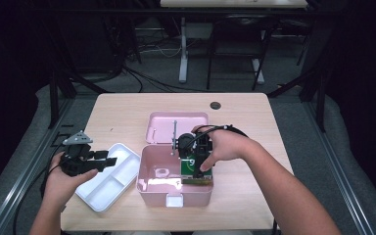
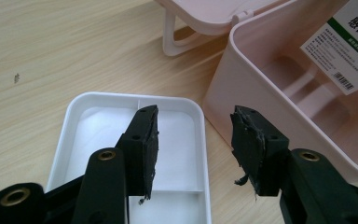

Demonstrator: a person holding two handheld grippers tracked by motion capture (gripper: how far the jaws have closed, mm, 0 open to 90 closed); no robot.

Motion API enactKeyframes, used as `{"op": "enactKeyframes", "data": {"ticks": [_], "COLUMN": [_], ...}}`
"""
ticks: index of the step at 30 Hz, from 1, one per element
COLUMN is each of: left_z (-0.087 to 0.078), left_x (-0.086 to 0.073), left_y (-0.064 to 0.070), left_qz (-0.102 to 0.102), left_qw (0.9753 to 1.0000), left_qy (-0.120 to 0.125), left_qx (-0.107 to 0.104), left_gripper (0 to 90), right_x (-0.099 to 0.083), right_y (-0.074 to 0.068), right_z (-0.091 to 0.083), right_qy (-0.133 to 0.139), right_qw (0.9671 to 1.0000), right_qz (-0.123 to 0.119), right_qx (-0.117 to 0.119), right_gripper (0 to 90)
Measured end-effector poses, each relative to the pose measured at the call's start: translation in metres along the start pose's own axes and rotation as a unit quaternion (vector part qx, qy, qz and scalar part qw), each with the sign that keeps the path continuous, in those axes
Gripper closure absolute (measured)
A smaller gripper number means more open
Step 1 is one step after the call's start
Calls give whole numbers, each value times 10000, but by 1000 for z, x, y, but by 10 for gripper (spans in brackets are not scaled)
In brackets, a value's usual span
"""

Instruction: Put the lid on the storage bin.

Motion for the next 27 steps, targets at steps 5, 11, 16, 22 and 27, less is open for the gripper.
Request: {"op": "enactKeyframes", "data": {"ticks": [5,11,16,22,27], "left_z": [1,2,1,3,3], "left_x": [0,-1,-1,-1,-1], "left_y": [0,0,0,0,0], "left_qz": [-2,-9,-8,7,-10], "left_qw": [10000,10000,10000,10000,10000], "left_qy": [-11,-23,-20,-35,-34], "left_qx": [10,-1,0,-6,-5], "left_gripper": [515,515,515,515,515], "right_x": [-2,-1,-2,-2,-4], "right_y": [1,2,2,3,5], "right_z": [12,22,36,43,49], "right_qy": [-7,19,-107,-6,-25], "right_qw": [10000,10000,9999,9999,10000], "right_qz": [19,0,-114,-52,-35], "right_qx": [26,68,44,86,69], "right_gripper": [166,165,164,164,163]}}
Point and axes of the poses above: each handheld gripper's, and its own axes: z roughly forward along the jaws, x roughly out of its top, y roughly to its right, the point moved 10 cm from there along z, roughly forward along the jaws, and after that the axes turned 1 degree about -y, right-handed, at the moved point
